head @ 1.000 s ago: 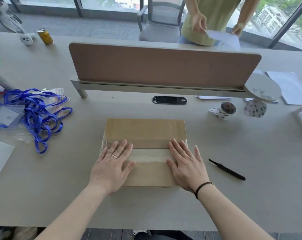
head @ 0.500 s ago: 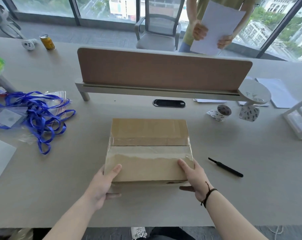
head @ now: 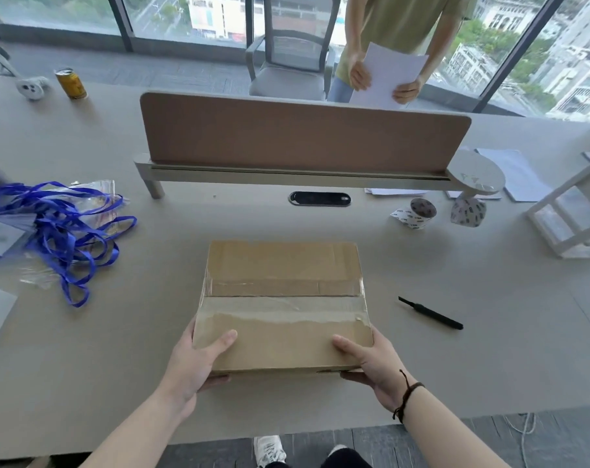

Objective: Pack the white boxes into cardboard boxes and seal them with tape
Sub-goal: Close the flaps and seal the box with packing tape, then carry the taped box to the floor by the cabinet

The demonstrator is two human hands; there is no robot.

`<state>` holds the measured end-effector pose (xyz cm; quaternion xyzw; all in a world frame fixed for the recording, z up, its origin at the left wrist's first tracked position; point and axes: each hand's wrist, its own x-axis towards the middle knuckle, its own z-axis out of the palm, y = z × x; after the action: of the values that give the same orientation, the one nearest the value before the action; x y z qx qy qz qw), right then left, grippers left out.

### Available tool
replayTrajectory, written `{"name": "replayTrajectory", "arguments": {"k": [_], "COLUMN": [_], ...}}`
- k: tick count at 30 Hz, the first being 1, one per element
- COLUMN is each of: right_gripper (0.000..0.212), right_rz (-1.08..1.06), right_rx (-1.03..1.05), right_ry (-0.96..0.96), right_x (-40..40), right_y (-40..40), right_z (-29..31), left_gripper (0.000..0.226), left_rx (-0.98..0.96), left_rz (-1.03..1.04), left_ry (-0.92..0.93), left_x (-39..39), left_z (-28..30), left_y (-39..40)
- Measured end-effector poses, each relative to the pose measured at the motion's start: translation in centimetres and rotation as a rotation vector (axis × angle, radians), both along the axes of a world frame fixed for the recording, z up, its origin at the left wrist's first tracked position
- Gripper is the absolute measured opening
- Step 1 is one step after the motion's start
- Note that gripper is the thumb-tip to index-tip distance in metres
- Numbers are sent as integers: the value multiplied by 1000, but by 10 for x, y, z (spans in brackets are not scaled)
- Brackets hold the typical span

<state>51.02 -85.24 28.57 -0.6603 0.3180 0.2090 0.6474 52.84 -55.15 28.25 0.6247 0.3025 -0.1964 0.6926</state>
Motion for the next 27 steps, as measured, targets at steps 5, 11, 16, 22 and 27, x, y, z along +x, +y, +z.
{"name": "replayTrajectory", "arguments": {"k": [5, 11, 16, 22, 27], "right_gripper": [65, 49, 48, 50, 49], "right_rz": [-30, -35, -77, -308, -555], "right_rx": [5, 44, 50, 75, 57], "right_ry": [19, 52, 10, -81, -125], "right_x": [-31, -18, -51, -156, -281], "right_y": [7, 10, -6, -42, -84], "right_z": [-6, -3, -1, 9, 35], "left_gripper": [58, 42, 43, 71, 54], "left_rx": [6, -29, -32, -44, -35], "left_rz": [-22, -70, -160, -390, -645], "left_ry": [29, 30, -28, -109, -134], "left_x": [-18, -13, -32, -73, -124], "left_z": [-1, 8, 15, 31, 58], "left_y": [16, 14, 2, -47, -121]}}
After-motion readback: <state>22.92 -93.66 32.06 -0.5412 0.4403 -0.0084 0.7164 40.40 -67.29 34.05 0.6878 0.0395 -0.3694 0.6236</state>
